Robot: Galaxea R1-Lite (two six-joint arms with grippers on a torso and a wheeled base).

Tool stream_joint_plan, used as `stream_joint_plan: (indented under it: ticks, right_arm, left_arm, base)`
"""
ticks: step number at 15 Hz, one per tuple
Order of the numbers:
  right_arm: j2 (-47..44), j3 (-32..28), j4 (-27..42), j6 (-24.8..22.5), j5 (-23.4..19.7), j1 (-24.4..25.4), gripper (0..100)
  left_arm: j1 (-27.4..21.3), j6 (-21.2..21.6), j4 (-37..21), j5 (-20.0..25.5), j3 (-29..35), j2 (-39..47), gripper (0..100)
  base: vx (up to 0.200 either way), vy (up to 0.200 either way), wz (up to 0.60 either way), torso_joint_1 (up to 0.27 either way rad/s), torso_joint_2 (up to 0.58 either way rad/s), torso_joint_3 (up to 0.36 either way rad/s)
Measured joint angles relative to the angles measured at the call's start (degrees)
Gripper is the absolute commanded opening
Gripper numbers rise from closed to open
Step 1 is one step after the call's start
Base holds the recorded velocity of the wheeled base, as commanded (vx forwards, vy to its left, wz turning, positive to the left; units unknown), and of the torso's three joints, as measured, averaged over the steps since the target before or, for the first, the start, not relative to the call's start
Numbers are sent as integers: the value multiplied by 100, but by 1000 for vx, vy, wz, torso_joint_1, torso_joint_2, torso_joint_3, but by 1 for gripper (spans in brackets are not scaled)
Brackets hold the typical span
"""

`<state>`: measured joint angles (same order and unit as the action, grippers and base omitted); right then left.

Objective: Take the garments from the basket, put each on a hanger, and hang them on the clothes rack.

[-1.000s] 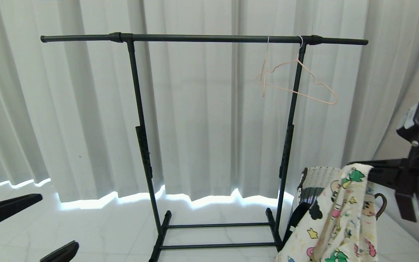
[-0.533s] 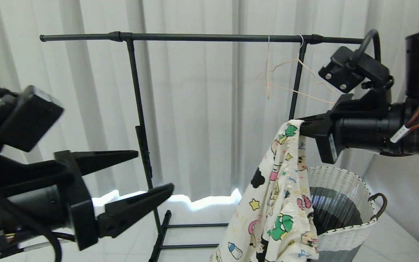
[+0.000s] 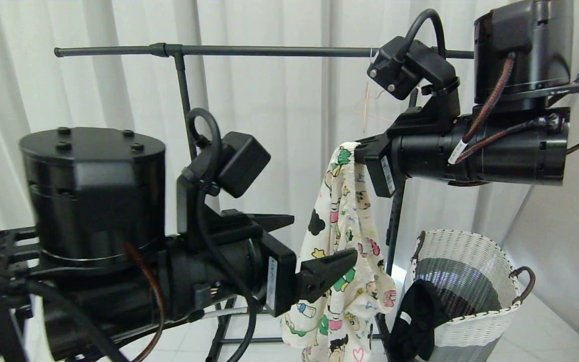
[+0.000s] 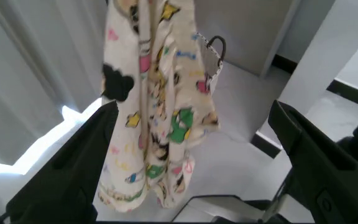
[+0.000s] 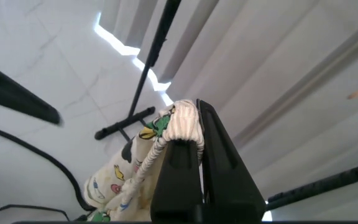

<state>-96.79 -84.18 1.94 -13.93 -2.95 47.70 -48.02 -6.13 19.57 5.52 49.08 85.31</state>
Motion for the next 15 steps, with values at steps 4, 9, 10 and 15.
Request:
stream_joint_plan:
  ticks: [4, 9, 10, 15]
  right_arm:
    - [-150, -116, 5, 6, 0, 26, 0]
    - [-152, -132, 2, 0, 17, 26, 0]
    - [-139, -132, 5, 0, 24, 26, 0]
    - [-56, -121, 57, -2, 71, 28, 0]
  left_arm:
    - [-43, -245, 101, -606, 555, 827, 100]
    - [-10, -304, 112, -1331, 541, 1408, 0]
    - [-10, -301, 112, -1392, 485, 1454, 0]
    - [-10, -300, 530, -1584, 161, 1532, 0]
  base:
    - [0, 0, 0, 0, 0, 0]
    - [0, 0, 0, 0, 0, 0]
    - [0, 0, 0, 0, 0, 0]
    - [0, 0, 0, 0, 0, 0]
